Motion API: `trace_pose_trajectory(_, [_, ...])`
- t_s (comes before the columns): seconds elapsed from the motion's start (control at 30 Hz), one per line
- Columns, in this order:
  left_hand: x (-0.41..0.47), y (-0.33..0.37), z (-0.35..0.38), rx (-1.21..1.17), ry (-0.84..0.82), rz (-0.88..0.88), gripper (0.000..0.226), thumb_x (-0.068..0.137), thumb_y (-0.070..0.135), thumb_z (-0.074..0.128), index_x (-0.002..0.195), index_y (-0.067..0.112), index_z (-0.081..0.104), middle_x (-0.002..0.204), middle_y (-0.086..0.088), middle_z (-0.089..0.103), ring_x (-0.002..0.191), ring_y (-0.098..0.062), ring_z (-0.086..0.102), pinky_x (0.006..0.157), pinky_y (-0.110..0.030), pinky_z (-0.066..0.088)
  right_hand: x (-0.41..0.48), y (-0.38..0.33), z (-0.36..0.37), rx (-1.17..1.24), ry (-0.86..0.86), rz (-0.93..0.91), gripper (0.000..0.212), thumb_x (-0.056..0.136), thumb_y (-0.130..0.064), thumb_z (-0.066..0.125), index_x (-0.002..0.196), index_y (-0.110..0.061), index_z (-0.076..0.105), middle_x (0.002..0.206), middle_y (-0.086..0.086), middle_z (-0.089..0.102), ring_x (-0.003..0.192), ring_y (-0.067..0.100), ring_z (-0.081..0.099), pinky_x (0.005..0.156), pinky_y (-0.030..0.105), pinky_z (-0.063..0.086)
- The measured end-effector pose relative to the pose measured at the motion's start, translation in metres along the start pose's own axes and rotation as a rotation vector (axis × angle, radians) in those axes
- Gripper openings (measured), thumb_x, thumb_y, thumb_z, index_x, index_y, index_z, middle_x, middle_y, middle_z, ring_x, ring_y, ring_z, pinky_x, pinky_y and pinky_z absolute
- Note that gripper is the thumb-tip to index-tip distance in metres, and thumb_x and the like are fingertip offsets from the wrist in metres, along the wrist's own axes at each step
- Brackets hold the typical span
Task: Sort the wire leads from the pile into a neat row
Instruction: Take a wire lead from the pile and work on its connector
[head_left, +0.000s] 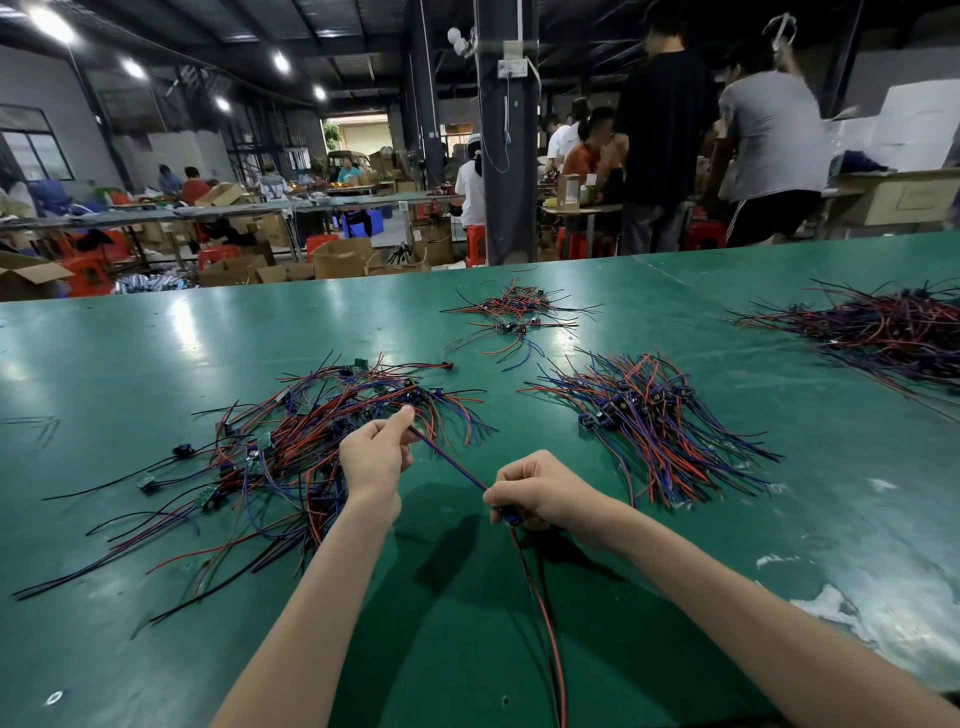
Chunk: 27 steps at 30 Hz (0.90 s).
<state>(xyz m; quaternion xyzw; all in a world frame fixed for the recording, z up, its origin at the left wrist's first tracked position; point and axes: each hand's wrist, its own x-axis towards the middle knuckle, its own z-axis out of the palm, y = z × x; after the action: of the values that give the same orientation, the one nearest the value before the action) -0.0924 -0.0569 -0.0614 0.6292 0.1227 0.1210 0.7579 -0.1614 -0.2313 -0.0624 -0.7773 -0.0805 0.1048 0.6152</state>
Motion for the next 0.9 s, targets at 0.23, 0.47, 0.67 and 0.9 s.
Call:
trace_pose_trajectory(0.23, [-0.002, 0.007, 0.001, -0.211, -0.044, -0.206, 0.026, 0.084, 0.014, 0.071, 0.065, 0.004, 0.057, 0.056, -0.004, 0.053, 0.033, -0.005, 0.038, 0.035, -0.015, 0.035, -0.001, 0.001, 0.0, -0.024, -0.009, -0.002, 0.033, 0.084, -0.005, 0.059, 0.052, -0.012, 0.059, 0.047, -0.004, 0.056, 0.036, 0.006, 0.032, 0.037, 0.016, 0.022])
trace_pose_trajectory(0.47, [-0.007, 0.007, -0.001, -0.149, -0.214, -0.234, 0.029, 0.085, 0.035, 0.066, 0.079, 0.007, 0.064, 0.059, 0.003, 0.061, 0.052, -0.009, 0.048, 0.046, -0.02, 0.044, 0.001, 0.003, 0.0, 0.042, 0.101, 0.004, 0.032, 0.087, -0.008, 0.061, 0.055, -0.011, 0.061, 0.051, -0.004, 0.062, 0.035, 0.005, 0.035, 0.036, 0.016, 0.022])
trace_pose_trajectory(0.67, [-0.029, 0.0, 0.017, 0.006, -0.502, -0.277, 0.043, 0.088, 0.049, 0.05, 0.099, 0.009, 0.062, 0.091, 0.0, 0.067, 0.066, -0.009, 0.055, 0.058, -0.021, 0.045, 0.004, 0.006, -0.002, 0.046, 0.226, -0.009, 0.032, 0.088, -0.012, 0.061, 0.056, -0.013, 0.065, 0.055, 0.006, 0.055, 0.033, 0.007, 0.031, 0.034, 0.016, 0.022])
trace_pose_trajectory(0.9, [-0.03, 0.001, 0.016, -0.035, -0.499, -0.235, 0.068, 0.07, 0.069, 0.045, 0.101, 0.011, 0.063, 0.095, 0.0, 0.07, 0.071, -0.011, 0.057, 0.063, -0.025, 0.046, 0.006, 0.008, -0.002, 0.05, 0.225, 0.002, 0.032, 0.088, -0.012, 0.061, 0.056, -0.012, 0.065, 0.051, 0.002, 0.054, 0.032, 0.007, 0.03, 0.033, 0.016, 0.021])
